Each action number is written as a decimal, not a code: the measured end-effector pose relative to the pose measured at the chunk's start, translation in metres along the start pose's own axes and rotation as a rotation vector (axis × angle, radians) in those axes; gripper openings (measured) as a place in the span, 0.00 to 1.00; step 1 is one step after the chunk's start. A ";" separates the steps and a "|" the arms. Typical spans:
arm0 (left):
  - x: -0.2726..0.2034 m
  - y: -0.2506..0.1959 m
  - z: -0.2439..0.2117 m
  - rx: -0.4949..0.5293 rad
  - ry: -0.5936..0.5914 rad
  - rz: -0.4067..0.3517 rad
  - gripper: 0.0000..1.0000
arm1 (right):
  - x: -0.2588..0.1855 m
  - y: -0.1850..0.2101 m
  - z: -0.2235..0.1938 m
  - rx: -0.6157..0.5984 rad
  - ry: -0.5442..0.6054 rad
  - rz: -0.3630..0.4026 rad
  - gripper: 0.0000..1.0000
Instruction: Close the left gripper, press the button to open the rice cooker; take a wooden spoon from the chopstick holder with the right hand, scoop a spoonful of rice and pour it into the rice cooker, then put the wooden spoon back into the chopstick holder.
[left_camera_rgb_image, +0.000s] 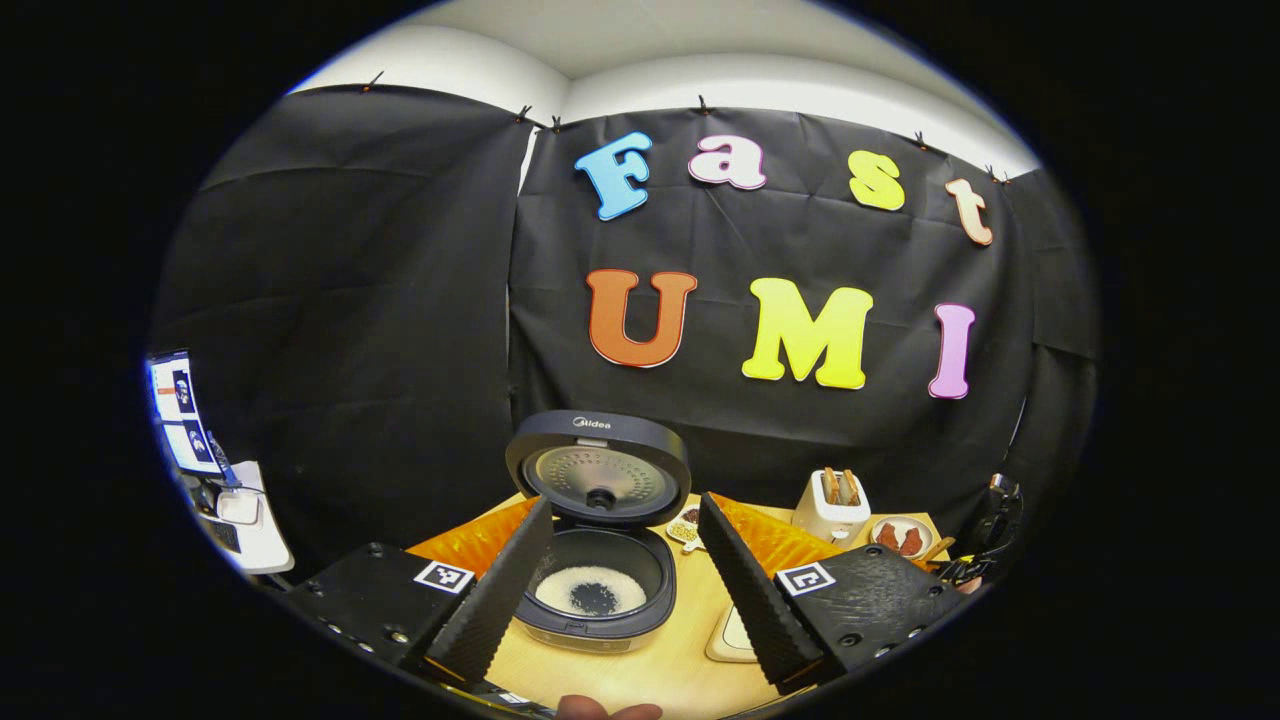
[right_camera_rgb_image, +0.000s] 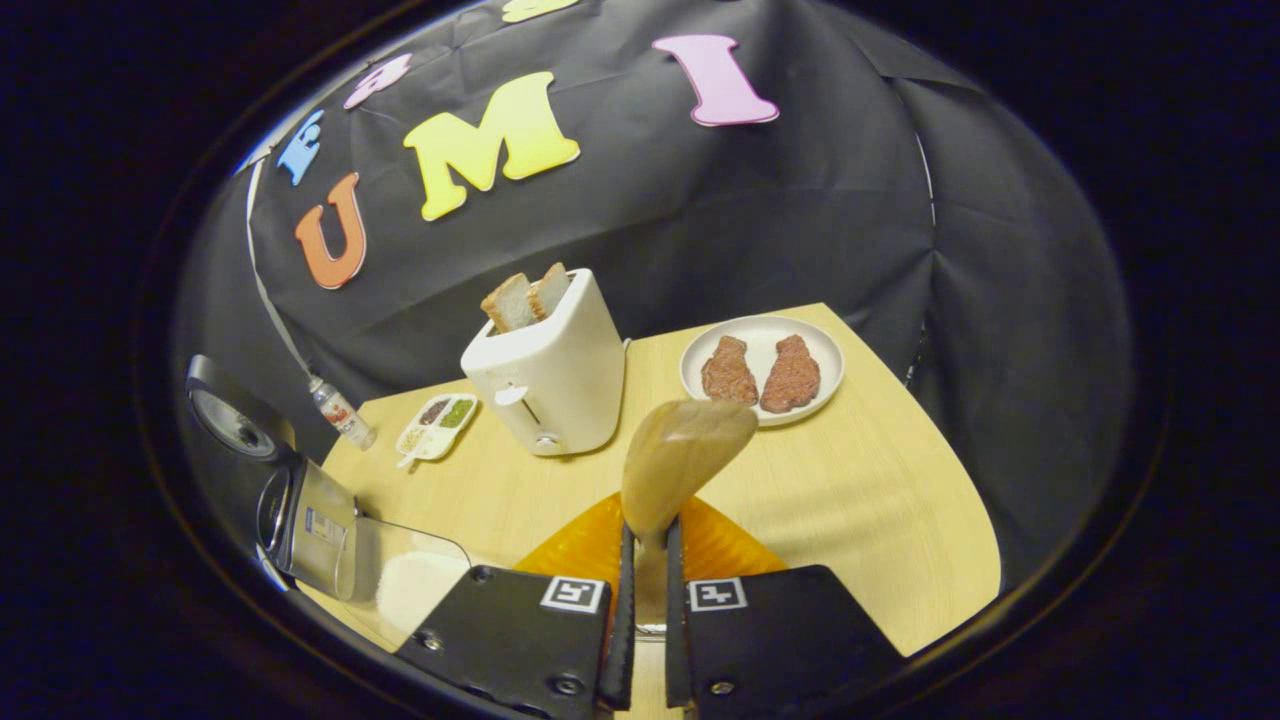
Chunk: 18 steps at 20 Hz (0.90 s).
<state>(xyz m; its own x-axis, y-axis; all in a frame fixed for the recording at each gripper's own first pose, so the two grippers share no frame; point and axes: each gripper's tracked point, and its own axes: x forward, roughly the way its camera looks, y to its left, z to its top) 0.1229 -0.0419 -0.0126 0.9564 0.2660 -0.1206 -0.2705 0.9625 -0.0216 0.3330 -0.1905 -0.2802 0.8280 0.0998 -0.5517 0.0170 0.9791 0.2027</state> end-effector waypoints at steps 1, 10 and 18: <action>0.000 0.001 0.002 -0.003 -0.004 -0.001 0.95 | -0.002 0.001 0.001 -0.005 -0.007 0.000 0.19; 0.010 0.016 0.037 0.005 -0.065 -0.022 0.94 | -0.072 0.002 0.064 -0.098 -0.218 -0.045 0.81; 0.068 0.030 0.071 -0.036 -0.110 -0.055 0.94 | -0.173 0.045 0.113 -0.220 -0.398 -0.034 0.98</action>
<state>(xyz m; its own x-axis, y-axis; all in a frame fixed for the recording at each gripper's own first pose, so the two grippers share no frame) 0.1875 0.0083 0.0488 0.9756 0.2193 -0.0089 -0.2194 0.9737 -0.0613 0.2539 -0.1841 -0.0838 0.9807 0.0332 -0.1924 -0.0358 0.9993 -0.0102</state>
